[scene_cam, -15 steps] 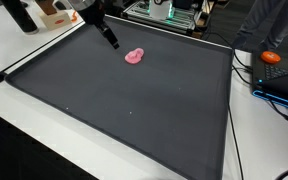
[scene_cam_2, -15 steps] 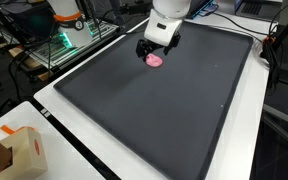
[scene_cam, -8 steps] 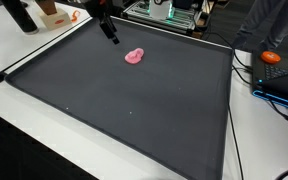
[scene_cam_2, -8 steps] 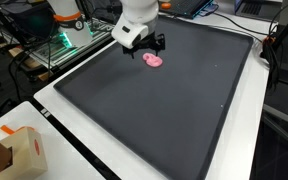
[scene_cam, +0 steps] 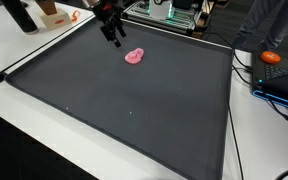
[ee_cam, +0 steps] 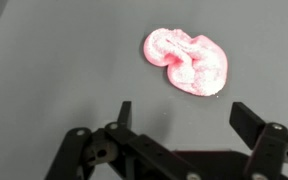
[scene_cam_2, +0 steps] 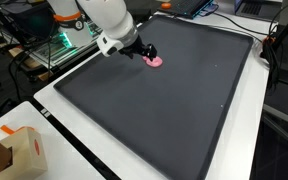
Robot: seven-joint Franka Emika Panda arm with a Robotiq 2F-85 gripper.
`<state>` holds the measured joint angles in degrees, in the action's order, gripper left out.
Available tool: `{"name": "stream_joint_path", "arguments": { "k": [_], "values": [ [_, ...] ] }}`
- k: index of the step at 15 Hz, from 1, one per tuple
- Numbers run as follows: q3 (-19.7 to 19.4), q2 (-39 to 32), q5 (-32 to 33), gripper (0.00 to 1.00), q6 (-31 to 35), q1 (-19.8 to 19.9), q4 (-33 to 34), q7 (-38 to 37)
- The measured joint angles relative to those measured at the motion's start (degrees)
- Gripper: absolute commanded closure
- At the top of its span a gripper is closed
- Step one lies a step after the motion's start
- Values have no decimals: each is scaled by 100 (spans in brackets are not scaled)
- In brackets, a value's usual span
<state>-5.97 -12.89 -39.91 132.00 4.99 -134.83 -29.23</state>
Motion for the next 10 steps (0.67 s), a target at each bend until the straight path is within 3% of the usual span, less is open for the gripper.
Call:
{"name": "stream_joint_path", "arguments": {
  "k": [5,10],
  "values": [
    [4,1,-1381,0,201,21,-287,127],
    [4,0,-2115,0,266,20,-510,385]
  ]
}}
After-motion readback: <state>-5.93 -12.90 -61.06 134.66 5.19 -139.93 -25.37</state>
